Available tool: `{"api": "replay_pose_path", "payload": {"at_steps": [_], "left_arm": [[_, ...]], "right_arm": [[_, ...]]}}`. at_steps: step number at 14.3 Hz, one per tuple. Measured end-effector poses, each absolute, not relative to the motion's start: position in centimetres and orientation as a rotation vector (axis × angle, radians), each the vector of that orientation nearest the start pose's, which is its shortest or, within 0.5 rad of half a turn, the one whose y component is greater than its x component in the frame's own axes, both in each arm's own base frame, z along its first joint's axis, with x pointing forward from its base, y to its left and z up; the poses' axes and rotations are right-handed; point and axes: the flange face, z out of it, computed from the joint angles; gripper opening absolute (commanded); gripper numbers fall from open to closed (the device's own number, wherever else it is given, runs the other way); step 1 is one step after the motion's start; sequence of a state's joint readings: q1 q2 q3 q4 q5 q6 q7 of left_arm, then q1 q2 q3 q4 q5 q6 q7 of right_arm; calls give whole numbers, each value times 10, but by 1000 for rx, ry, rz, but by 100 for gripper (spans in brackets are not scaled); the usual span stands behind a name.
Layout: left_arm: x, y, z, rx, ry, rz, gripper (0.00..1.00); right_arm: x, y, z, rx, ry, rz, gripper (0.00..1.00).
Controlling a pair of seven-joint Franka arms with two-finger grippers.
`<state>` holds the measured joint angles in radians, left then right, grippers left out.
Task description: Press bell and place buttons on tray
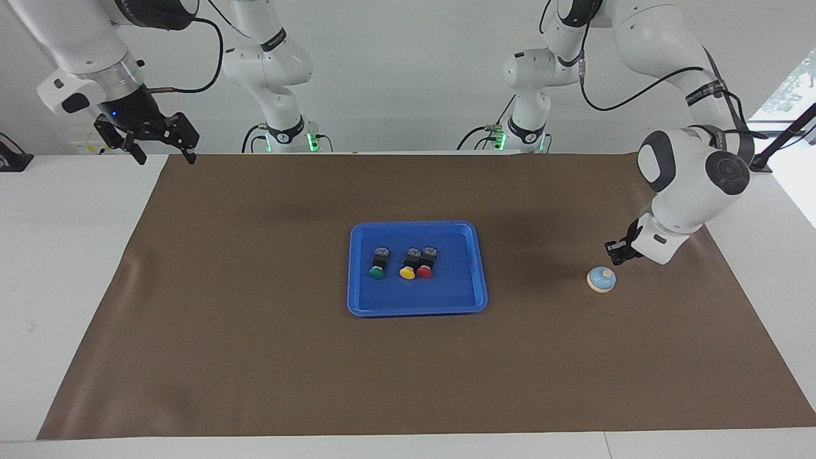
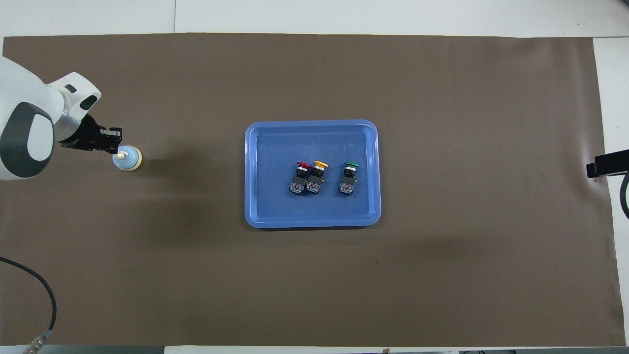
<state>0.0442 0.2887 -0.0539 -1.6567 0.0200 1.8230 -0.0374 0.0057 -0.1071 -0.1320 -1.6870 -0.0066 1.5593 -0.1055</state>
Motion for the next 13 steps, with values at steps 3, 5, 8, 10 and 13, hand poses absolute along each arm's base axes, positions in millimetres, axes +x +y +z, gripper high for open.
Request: {"api": "replay_pose_path", "payload": {"at_steps": [3,5,8,10,13], "left_arm": [[617,-3,481,-3122,-33,234,100],[598,-6,519,-3119,-29,230,100],[573,-8,572,-3120,-29,141,100],[565,-12,582,-3118,-30,136,100],[554,-21,573,-3102,-15,287,100]], "right_arm": [[514,-70,626,-3131,31,32,100],[514,-70,626,-3131,31,32,100],[514,-70,626,-3131,31,32,100],[514,-70,626,-3131,31,32,100],[514,-70,626,-3131,31,32,100]]}}
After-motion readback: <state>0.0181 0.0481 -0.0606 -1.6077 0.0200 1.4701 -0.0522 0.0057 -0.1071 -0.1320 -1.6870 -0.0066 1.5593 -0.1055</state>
